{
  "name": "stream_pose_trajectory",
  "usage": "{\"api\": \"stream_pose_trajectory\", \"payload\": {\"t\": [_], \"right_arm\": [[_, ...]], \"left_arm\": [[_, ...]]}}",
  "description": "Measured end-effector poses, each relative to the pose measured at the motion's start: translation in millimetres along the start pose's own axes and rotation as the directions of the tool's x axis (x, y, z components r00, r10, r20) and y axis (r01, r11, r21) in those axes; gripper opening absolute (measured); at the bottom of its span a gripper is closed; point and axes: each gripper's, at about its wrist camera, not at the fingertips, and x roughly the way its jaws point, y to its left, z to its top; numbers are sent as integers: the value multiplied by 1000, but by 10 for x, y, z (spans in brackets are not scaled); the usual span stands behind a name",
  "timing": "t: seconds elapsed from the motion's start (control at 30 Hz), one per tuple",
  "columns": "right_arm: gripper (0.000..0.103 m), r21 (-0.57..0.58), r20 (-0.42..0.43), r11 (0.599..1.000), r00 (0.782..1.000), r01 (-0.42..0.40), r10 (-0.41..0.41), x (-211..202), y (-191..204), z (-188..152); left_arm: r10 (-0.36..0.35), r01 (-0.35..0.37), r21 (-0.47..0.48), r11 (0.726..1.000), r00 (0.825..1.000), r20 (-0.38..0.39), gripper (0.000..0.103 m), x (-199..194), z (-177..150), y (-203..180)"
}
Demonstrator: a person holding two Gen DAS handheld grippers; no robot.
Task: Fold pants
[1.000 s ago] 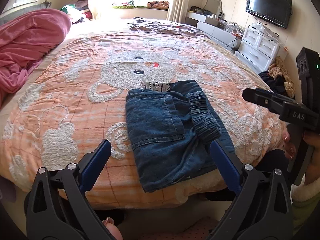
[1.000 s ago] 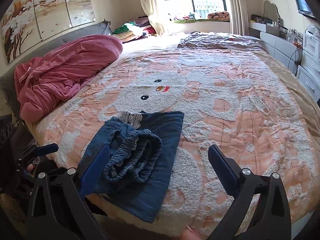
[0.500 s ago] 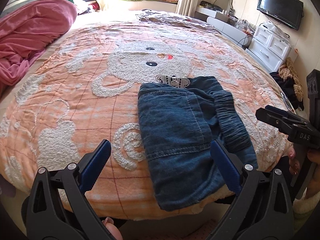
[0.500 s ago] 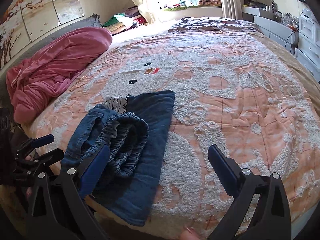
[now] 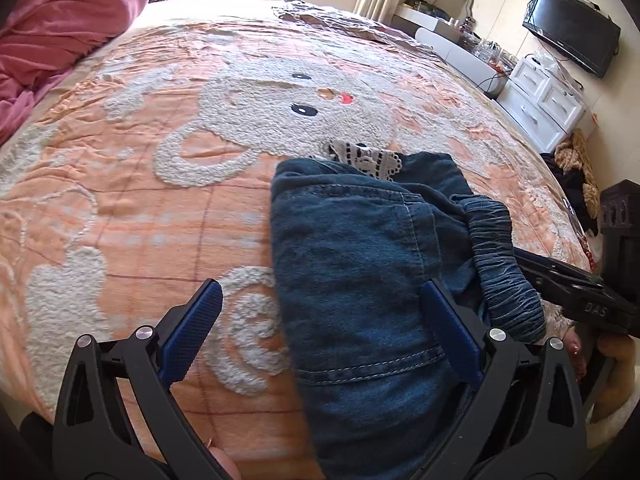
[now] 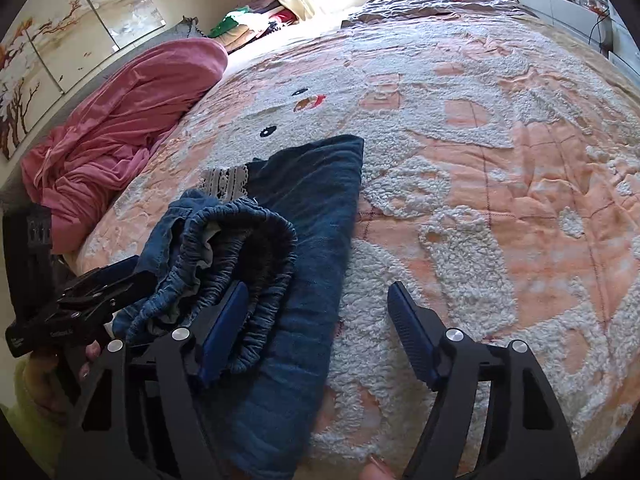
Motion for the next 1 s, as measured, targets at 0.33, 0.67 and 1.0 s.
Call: {"api": "stream_pose_trajectory", "payload": {"t": [0.33, 0.67, 1.0], "right_arm": [[47, -9, 11, 994, 994, -108, 108, 228, 39, 50], [16, -242, 173, 970, 985, 36, 7, -4, 536, -6], [16, -314, 237, 946, 972, 77, 0, 148, 827, 638]], "left_arm": [[-65, 65, 1, 998, 998, -18, 76, 188, -50, -200], [-75, 72, 51, 996, 996, 48, 32, -9, 29, -284], [-10, -1, 67, 998, 987, 157, 32, -142, 601, -87]]}}
